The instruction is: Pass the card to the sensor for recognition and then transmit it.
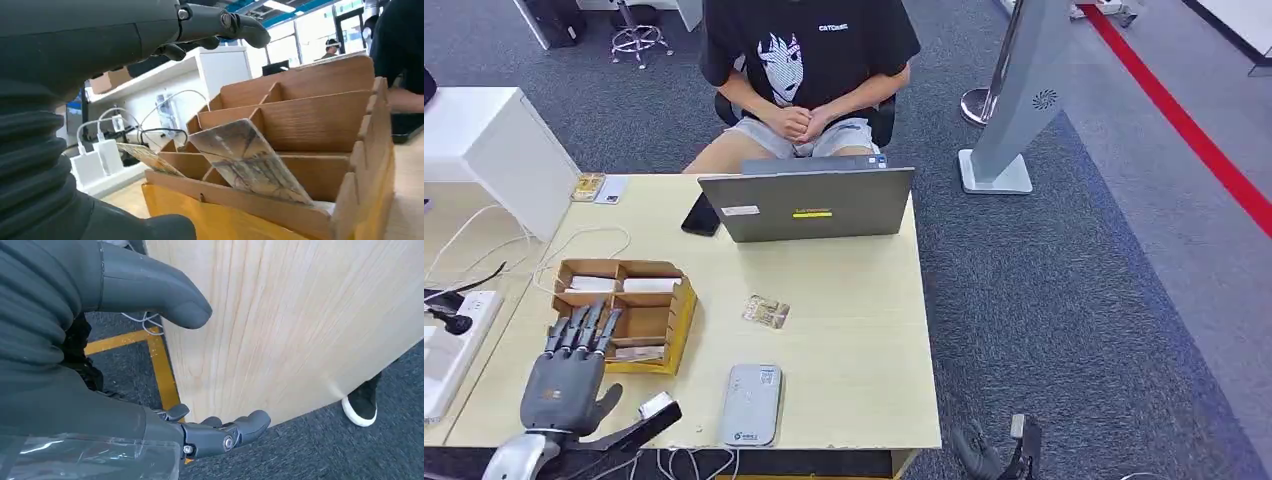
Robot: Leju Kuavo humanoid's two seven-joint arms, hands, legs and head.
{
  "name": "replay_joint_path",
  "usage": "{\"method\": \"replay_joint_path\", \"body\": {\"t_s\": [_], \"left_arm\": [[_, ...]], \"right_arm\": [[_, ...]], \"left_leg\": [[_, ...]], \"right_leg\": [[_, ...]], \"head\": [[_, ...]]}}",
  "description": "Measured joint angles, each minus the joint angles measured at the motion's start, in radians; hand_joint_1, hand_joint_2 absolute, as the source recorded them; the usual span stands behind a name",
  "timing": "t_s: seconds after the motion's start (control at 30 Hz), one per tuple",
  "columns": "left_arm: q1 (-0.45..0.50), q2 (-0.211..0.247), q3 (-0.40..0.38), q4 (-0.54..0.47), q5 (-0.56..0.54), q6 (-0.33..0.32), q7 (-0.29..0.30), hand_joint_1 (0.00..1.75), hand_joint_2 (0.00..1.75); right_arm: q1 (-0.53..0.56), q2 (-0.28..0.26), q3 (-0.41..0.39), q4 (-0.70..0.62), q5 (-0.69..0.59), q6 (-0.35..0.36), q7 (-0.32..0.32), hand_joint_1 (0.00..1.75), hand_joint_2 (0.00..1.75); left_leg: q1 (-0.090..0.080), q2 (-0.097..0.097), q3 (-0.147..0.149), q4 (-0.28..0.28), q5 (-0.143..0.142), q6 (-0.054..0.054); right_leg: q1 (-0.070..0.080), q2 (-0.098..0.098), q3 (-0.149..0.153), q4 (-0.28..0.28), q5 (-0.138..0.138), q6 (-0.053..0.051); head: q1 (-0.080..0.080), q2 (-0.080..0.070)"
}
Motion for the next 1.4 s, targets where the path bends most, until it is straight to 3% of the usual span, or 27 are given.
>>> {"method": "replay_joint_path", "body": {"t_s": [0.17, 0.43, 0.47, 0.5, 1.4], "left_arm": [[-0.006, -0.024, -0.005, 0.0, -0.005, -0.014, -0.007, 0.0, 1.75], [-0.01, -0.026, -0.011, 0.0, -0.006, -0.014, 0.011, 0.0, 1.75], [-0.01, -0.026, -0.011, 0.0, -0.006, -0.014, 0.011, 1.05, 1.75], [-0.01, -0.026, -0.011, 0.0, -0.006, -0.014, 0.011, 1.75, 1.75], [-0.008, -0.015, -0.011, 0.0, -0.014, -0.062, 0.03, 1.75, 1.75]], "right_arm": [[-0.001, 0.0, 0.0, 0.0, 0.0, 0.0, 0.0, 0.0, 1.75], [-0.001, 0.0, 0.0, 0.0, 0.0, 0.0, 0.0, 0.0, 1.75], [-0.001, 0.0, 0.0, 0.0, 0.0, 0.0, 0.0, 0.0, 1.75], [-0.001, 0.0, 0.0, 0.0, 0.0, 0.0, 0.0, 0.0, 1.75], [-0.001, 0.0, 0.0, 0.0, 0.004, 0.0, -0.009, 0.0, 1.75]], "left_leg": [[0.0, 0.0, 0.0, 0.0, 0.0, 0.0], [0.0, 0.0, 0.0, 0.0, 0.0, 0.0], [0.0, 0.0, 0.0, 0.0, 0.0, 0.0], [0.0, 0.0, 0.0, 0.0, 0.0, 0.0], [0.0, 0.0, 0.0, 0.0, 0.0, 0.0]], "right_leg": [[0.0, 0.0, 0.0, 0.0, 0.0, 0.0], [0.0, 0.0, 0.0, 0.0, 0.0, 0.0], [0.0, 0.0, 0.0, 0.0, 0.0, 0.0], [0.0, 0.0, 0.0, 0.0, 0.0, 0.0], [0.0, 0.0, 0.0, 0.0, 0.0, 0.0]], "head": [[0.0, 0.0], [0.0, 0.0], [0.0, 0.0], [0.0, 0.0], [0.0, 0.0]]}}
